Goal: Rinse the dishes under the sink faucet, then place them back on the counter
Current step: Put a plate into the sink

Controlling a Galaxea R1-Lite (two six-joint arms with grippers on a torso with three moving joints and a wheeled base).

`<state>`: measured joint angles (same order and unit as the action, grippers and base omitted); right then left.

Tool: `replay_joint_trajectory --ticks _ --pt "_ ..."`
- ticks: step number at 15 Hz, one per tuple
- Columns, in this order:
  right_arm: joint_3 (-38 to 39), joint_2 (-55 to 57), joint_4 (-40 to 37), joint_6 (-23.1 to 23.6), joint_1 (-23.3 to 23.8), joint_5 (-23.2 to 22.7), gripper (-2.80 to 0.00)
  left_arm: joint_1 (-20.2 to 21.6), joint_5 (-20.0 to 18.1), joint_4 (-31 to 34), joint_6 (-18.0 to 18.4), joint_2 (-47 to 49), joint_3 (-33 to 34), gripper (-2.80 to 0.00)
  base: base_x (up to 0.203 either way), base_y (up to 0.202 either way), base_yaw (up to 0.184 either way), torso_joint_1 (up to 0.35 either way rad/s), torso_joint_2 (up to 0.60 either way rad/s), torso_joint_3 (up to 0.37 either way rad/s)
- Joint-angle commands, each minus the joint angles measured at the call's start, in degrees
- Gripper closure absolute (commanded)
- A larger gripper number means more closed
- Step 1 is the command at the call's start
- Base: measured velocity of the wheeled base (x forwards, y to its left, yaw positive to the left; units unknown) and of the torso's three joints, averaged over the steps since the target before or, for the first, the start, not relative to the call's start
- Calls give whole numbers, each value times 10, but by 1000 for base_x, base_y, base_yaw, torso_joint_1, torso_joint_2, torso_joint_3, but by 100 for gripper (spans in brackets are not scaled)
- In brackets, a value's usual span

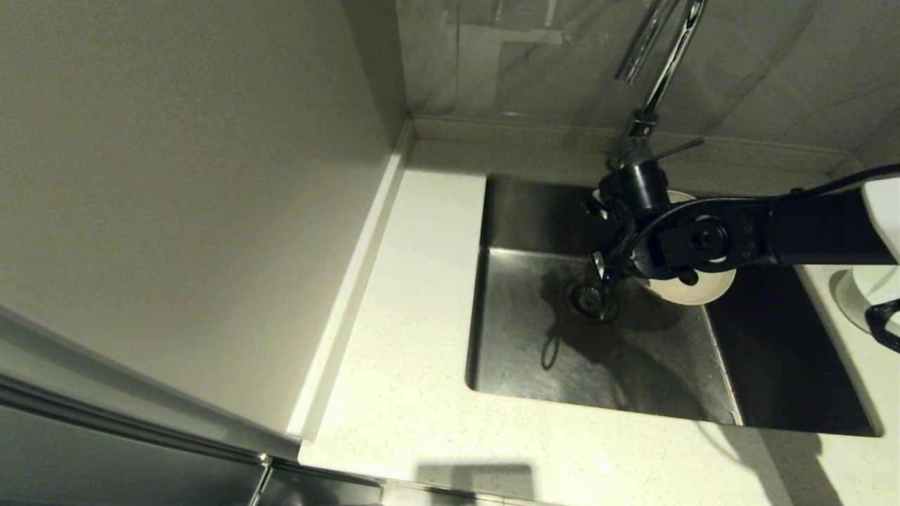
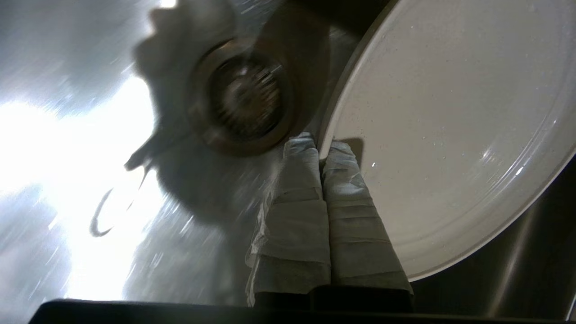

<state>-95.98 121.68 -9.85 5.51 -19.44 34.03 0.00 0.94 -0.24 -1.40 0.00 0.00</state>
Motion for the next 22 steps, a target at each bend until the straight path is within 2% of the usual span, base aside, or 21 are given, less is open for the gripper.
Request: replay_joint_trajectory --ticks 1,8,14,15,22 --pt "-37 67 5 1 35 9 0 0 0 0 0 -2 0 0 0 0 0 0 0 0" --pt "-104 190 7 0 84 11 0 0 0 0 0 -2 0 0 0 0 0 0 0 0" --pt "-96 209 5 4 93 11 0 0 0 0 0 -2 0 0 0 0 0 0 0 0" --pt "-93 208 3 4 92 12 -280 0 0 0 0 -2 0 0 0 0 0 0 0 0" --pt "-80 169 -3 27 84 10 -280 0 0 0 0 -2 0 0 0 0 0 0 0 0"
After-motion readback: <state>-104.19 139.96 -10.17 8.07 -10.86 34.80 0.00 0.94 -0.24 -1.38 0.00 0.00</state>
